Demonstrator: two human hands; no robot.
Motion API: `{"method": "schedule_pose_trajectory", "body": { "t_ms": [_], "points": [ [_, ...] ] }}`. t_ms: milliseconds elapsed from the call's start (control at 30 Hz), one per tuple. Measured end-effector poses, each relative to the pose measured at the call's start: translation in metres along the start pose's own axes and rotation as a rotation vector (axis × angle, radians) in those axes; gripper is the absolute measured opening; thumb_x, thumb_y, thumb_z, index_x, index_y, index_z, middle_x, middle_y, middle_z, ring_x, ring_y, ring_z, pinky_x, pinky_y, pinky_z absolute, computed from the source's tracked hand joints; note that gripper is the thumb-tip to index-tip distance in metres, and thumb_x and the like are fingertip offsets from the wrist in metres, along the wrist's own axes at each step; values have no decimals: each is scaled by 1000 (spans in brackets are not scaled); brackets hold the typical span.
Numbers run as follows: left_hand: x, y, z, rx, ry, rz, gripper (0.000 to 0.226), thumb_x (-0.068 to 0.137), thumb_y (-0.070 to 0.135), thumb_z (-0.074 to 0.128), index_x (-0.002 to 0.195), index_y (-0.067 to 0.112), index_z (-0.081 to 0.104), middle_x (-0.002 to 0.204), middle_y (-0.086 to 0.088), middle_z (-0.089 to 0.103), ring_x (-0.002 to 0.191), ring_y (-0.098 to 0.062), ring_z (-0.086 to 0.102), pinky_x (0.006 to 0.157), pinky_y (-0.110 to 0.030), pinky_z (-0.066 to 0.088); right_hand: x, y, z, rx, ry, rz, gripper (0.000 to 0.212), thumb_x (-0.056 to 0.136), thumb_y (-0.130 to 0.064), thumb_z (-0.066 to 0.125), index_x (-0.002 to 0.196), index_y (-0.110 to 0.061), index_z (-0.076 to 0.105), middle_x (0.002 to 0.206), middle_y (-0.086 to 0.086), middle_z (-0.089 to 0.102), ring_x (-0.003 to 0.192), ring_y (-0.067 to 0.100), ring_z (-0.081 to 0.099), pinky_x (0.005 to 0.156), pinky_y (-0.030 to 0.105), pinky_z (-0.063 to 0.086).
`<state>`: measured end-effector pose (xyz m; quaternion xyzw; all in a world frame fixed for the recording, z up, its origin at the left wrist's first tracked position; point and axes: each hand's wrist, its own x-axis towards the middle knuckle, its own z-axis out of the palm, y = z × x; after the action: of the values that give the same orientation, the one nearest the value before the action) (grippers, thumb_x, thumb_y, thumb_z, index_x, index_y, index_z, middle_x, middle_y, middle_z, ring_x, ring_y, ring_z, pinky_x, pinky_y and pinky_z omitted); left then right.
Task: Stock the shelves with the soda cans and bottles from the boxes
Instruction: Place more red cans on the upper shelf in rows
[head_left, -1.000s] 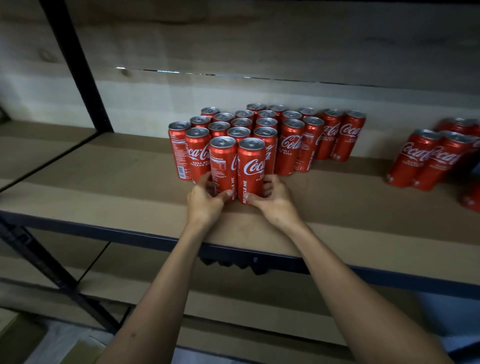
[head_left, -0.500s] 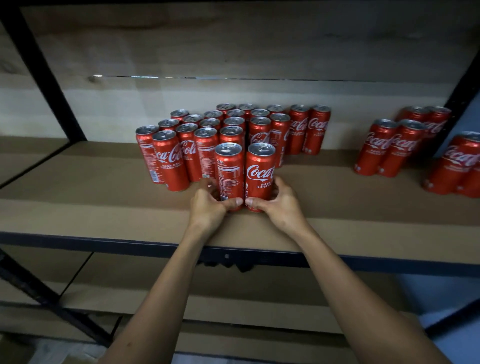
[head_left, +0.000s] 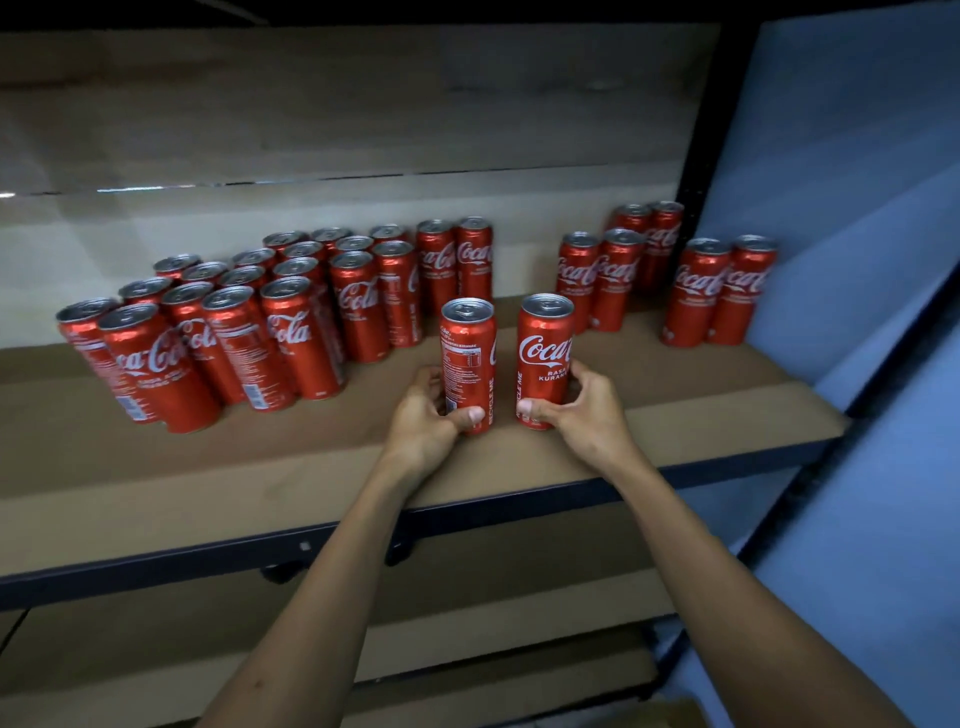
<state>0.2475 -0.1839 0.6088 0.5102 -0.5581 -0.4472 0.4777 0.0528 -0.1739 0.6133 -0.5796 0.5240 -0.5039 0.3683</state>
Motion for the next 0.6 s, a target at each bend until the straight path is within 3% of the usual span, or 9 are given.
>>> {"method": "schedule_pose_trajectory", "body": {
  "t_ms": [233,500,600],
  "points": [
    [9,12,62,-1,-151,26,56,81,-3,72,125,14,41,122,-3,59,113,-18,59,105,-37,45,-1,13,-58,-40,81,15,58,70,-21,88,120,-27,58,110,-12,68,101,4,65,91,26,52],
    [23,8,80,16,-266,64,57,87,1,67,130,22,36,127,-2,59,117,-15,58,108,-45,42,5,18,-86,-22,109,28,56,74,-19,85,117,-31,51,103,-20,62,95,-3,61,85,20,50],
    [20,5,81,45,-231,85,65,81,16,77,133,20,38,131,0,58,120,-13,57,106,-38,45,6,22,-86,-20,93,33,56,77,-19,82,119,-32,48,105,-19,61,96,-2,61,86,20,49]
  ]
}}
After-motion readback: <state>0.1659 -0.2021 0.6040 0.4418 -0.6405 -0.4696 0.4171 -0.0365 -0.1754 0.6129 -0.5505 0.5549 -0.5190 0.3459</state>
